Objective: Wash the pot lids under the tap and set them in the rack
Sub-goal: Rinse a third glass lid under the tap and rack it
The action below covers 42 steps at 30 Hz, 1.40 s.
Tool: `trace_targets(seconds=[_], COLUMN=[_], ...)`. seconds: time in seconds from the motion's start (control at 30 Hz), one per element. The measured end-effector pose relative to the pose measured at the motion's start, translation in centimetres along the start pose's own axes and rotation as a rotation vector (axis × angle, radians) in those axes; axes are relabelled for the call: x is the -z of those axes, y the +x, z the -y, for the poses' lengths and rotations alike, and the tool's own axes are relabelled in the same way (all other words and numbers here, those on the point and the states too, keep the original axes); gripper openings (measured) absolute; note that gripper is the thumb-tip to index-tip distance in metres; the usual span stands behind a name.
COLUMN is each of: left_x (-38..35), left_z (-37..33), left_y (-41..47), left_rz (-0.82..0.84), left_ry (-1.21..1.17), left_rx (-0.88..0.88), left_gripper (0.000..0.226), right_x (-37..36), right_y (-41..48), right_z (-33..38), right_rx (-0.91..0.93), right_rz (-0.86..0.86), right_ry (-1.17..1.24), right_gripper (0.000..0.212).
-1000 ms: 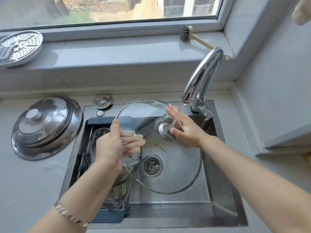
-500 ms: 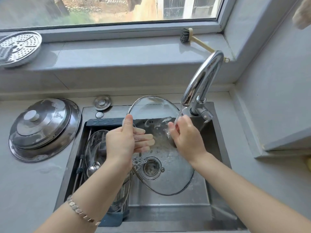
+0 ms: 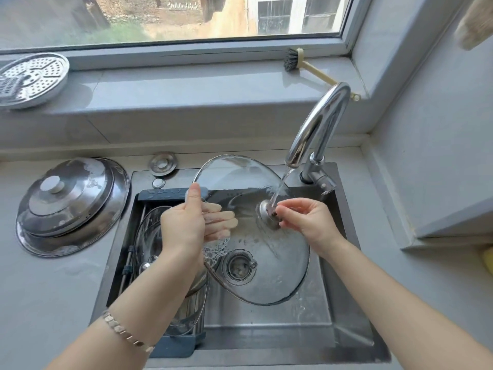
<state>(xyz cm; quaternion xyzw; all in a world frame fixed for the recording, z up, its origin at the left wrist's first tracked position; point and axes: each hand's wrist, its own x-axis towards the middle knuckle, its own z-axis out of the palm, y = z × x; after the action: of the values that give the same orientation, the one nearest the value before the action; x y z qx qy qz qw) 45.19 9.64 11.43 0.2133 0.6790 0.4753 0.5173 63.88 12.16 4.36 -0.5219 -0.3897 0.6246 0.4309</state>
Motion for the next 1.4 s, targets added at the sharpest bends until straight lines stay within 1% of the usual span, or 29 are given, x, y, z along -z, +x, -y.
trace_targets(seconds=[0.07,0.13,0.17,0.2,0.27,0.3,0.33,0.37,0.4,0.43,0.47,0.5,0.57,0.6,0.63,0.67,0.7,0.8,0.87,0.93,0.97,1.0,1.07,1.13,1.17,1.23,1.3,1.37,1.4], left_x=[-0.2,-0.4,-0.5,-0.7,-1.2,-1.6,-2.0,-2.4,-2.8,-3.1,-3.4,-3.7,-4.4,-4.8,-5.2,-5.5,-5.6,-5.2,-4.1,-2.9,-2.5,-2.1,-1.4,-1.0,-0.8,-0.2,0.2,0.5,0.6], left_z=[0.1,0.4,0.5,0.8,1.0,1.2,1.3,1.6,1.9,2.3,2.7,2.9,3.0,2.8,2.7,2.6,2.7,4.1,5.9,7.5,8.3,9.0,10.2,10.6,10.6,10.3,9.5,9.1,9.1], left_y=[-0.2,-0.3,-0.2,-0.2,-0.4,-0.6,-0.9,-1.2,-1.5,-1.7,-1.8,-1.9,-2.2,-2.4,-2.5,-2.6,-2.6,-1.6,-0.6,-0.2,-0.2,-0.2,-0.2,0.1,0.5,1.3,1.6,1.6,1.5], left_rz=[0.012,0.026,0.037,0.045,0.054,0.064,0.074,0.079,0.077,0.069,0.066,0.071,0.100,0.117,0.145,0.186,0.230,0.298,0.296,0.270,0.258,0.249,0.252,0.299,0.312,0.342,0.383,0.389,0.359], left_ry=[0.000,0.001,0.006,0.016,0.041,0.052,0.059,0.066,0.076,0.090,0.099,0.096,0.045,0.009,-0.028,-0.049,-0.042,0.120,0.281,0.419,0.461,0.469,0.354,0.070,-0.086,-0.243,-0.274,-0.249,-0.238], left_rx=[0.012,0.037,0.055,0.077,0.122,0.145,0.163,0.178,0.188,0.195,0.203,0.219,0.261,0.277,0.284,0.280,0.266,0.246,0.277,0.329,0.371,0.428,0.576,0.700,0.729,0.693,0.593,0.502,0.456], left_gripper=[0.050,0.050,0.050,0.049,0.045,0.043,0.040,0.039,0.037,0.037,0.037,0.036,0.031,0.031,0.034,0.038,0.042,0.041,0.035,0.028,0.030,0.040,0.063,0.077,0.081,0.078,0.069,0.058,0.055], right_x=[0.9,2.0,2.3,2.5,2.0,1.3,0.5,-0.3,-1.1,-1.7,-2.3,-2.2,-1.8,-1.4,-0.9,-0.2,0.6,2.9,4.0,5.1,5.7,6.3,7.7,8.7,9.0,9.2,8.8,8.2,7.7], right_y=[0.0,-0.1,-0.2,-0.5,-1.7,-2.6,-3.8,-5.0,-6.1,-7.0,-7.9,-8.3,-8.5,-8.2,-7.9,-7.4,-6.8,-5.1,-4.8,-4.9,-5.0,-5.0,-5.1,-5.2,-5.3,-5.5,-5.7,-5.6,-5.6], right_z=[0.1,0.0,0.0,0.2,1.3,2.2,3.2,3.7,4.1,3.8,3.4,2.4,1.9,2.0,2.6,3.4,3.9,4.7,4.8,5.1,5.5,5.9,6.2,6.0,5.6,4.5,3.1,1.5,0.6], right_rx=[-0.066,-0.101,-0.093,-0.066,0.091,0.203,0.256,0.227,0.144,0.092,0.088,0.167,0.281,0.378,0.394,0.380,0.322,0.187,0.083,-0.046,-0.103,-0.149,-0.212,-0.271,-0.299,-0.357,-0.373,-0.323,-0.292], right_rz=[0.005,0.021,0.025,0.022,-0.014,0.023,0.143,0.304,0.439,0.514,0.534,0.477,0.359,0.253,0.220,0.161,0.120,-0.013,-0.072,-0.154,-0.189,-0.212,-0.240,-0.259,-0.267,-0.266,-0.243,-0.246,-0.280], right_ry=[0.008,-0.068,-0.177,-0.354,-0.858,-1.051,-1.165,-1.219,-1.264,-1.327,-1.420,-1.540,-1.657,-1.621,-1.535,-1.504,-1.452,-1.202,-1.017,-0.771,-0.651,-0.546,-0.386,-0.257,-0.195,-0.098,-0.061,-0.103,-0.185], right_gripper=[0.012,0.012,0.012,0.012,0.017,0.028,0.043,0.063,0.084,0.097,0.101,0.098,0.082,0.069,0.057,0.047,0.039,0.017,0.011,0.017,0.020,0.021,0.022,0.020,0.019,0.018,0.019,0.018,0.015])
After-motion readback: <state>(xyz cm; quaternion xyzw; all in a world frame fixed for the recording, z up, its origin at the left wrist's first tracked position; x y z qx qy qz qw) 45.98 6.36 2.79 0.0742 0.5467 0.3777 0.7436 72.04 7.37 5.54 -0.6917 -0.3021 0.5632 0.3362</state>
